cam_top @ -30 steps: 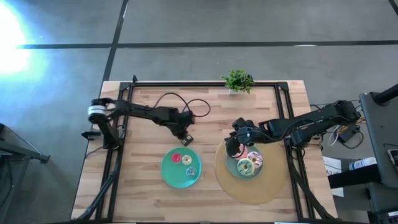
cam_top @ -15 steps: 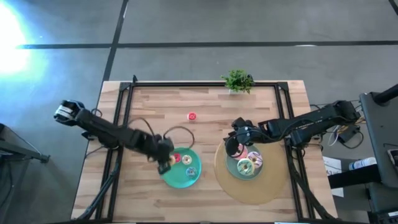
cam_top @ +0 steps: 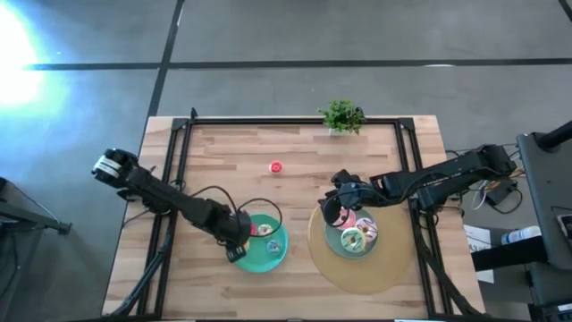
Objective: Pick & Place donuts
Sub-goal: Put the small orange donut on the green plate, then return to Home Position
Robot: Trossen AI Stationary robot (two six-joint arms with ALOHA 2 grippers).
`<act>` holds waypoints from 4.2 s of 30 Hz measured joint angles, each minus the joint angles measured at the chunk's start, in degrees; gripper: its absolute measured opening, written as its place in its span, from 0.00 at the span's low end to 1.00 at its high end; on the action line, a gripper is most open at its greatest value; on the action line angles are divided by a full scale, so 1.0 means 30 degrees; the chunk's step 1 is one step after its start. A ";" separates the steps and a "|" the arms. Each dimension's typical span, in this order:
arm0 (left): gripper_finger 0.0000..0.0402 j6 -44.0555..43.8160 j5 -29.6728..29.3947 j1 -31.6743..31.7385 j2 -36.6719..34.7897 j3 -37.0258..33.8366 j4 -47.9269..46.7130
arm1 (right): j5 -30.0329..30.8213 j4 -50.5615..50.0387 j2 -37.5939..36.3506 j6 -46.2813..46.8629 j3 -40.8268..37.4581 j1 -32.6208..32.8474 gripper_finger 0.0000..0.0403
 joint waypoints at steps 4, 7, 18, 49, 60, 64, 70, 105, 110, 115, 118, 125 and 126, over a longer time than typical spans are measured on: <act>0.34 0.0193 -0.1946 0.0168 -0.1786 0.0889 -0.1819 | -0.0051 -0.0013 0.0000 -0.0012 0.0000 0.0032 0.48; 0.34 0.0218 -0.4491 0.0854 -0.3269 0.1234 -0.2539 | -0.0051 -0.0015 -0.0007 -0.0046 0.0000 0.0027 0.48; 0.34 0.4181 0.1805 1.5219 -0.1251 0.0659 0.3587 | -0.0045 -0.0095 -0.0007 -0.0736 0.0000 0.0032 0.48; 0.20 0.8404 0.4008 1.7549 0.8527 0.7913 0.0991 | 0.0153 -0.0278 -0.0029 -0.1218 -0.0102 0.0032 0.48; 0.00 1.3511 0.3681 1.3223 0.2938 0.6962 -0.4130 | 0.0153 -0.0329 -0.0029 -0.1090 -0.0119 0.0032 0.48; 0.00 1.2605 0.1883 0.7877 0.0114 0.4659 -0.2792 | 0.0153 -0.0314 -0.0029 -0.0966 -0.0138 0.0032 0.48; 0.00 0.6950 0.0067 0.1264 -0.1215 0.1533 0.1264 | 0.0146 -0.0160 -0.0029 -0.0227 -0.0153 0.0032 0.48; 0.31 0.3536 -0.4226 -0.1504 -0.5215 0.1329 -0.0688 | 0.0080 0.1089 0.2161 0.2475 0.1246 0.1207 0.48; 0.31 0.2558 -0.5027 -0.1345 -0.8742 0.1467 -0.1007 | -0.1725 0.1373 0.1447 0.2822 0.1791 0.1100 0.48; 0.31 0.3612 -0.6340 -0.1235 -1.1186 0.0462 0.2755 | -0.2465 0.5006 0.1020 -0.3210 0.2463 0.1779 0.48; 0.31 0.5185 -0.5930 -0.0667 -1.2372 -0.0810 0.6045 | -0.2623 0.6201 0.0664 -0.4856 0.2456 0.1719 0.48; 0.31 0.6921 -0.2098 0.3497 -1.5775 -0.3578 0.9497 | -0.4061 0.3390 -0.3766 -0.6444 0.0512 -0.1165 0.48; 0.31 0.7111 -0.1143 0.4340 -1.6305 -0.3890 0.9662 | -0.4532 0.3737 -0.4681 -0.6884 0.0053 -0.1679 0.48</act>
